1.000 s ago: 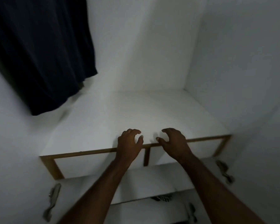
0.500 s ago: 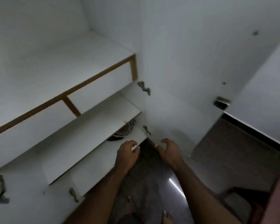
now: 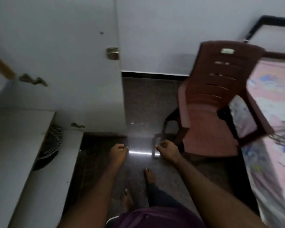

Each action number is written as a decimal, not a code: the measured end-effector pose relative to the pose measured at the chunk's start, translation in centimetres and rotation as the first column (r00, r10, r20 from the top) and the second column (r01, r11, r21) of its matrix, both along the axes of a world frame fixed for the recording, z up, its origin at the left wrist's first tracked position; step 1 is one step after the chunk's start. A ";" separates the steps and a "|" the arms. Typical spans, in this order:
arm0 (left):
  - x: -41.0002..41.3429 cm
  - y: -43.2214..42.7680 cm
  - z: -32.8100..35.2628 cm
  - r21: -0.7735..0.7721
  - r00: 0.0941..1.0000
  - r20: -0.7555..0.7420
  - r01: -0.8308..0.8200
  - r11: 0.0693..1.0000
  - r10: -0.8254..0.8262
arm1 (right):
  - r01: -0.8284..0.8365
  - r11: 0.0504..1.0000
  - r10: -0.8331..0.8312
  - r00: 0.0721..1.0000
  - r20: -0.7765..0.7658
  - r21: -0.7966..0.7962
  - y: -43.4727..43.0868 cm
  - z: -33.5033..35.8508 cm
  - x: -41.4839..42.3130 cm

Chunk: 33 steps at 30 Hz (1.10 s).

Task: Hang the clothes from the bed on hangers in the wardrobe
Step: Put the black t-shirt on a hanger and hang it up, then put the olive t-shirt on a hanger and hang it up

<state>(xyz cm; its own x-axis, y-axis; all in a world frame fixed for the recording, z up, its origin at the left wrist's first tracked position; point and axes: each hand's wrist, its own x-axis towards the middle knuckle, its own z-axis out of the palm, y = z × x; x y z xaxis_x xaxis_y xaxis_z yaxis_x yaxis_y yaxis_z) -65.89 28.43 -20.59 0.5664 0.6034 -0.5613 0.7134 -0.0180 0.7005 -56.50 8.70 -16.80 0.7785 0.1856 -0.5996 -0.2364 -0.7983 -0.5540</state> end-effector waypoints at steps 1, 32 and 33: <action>0.3 -1.3 -0.4 -0.020 0.999 -0.007 0.049 0.999 -0.049 | 0.057 0.998 -0.057 0.998 0.005 -0.012 -2.0 -0.1 -0.6; -1.9 -62.3 3.2 0.039 0.148 0.058 0.988 0.150 -0.987 | 0.926 -0.221 -0.971 -0.181 -0.153 0.307 -57.3 -2.0 -26.1; -1.8 -63.2 2.9 0.036 0.150 0.063 0.988 0.152 -0.987 | 0.919 -0.236 -0.967 -0.190 -0.169 0.315 -57.7 -2.0 -26.1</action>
<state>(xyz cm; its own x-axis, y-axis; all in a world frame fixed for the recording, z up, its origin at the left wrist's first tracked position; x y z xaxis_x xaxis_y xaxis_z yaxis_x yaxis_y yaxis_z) -67.72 -34.81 -17.69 0.7062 -0.4987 -0.5025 0.0572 -0.6672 0.7426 -82.64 -49.01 -18.81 0.2291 -0.7393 -0.6331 -0.4984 0.4696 -0.7287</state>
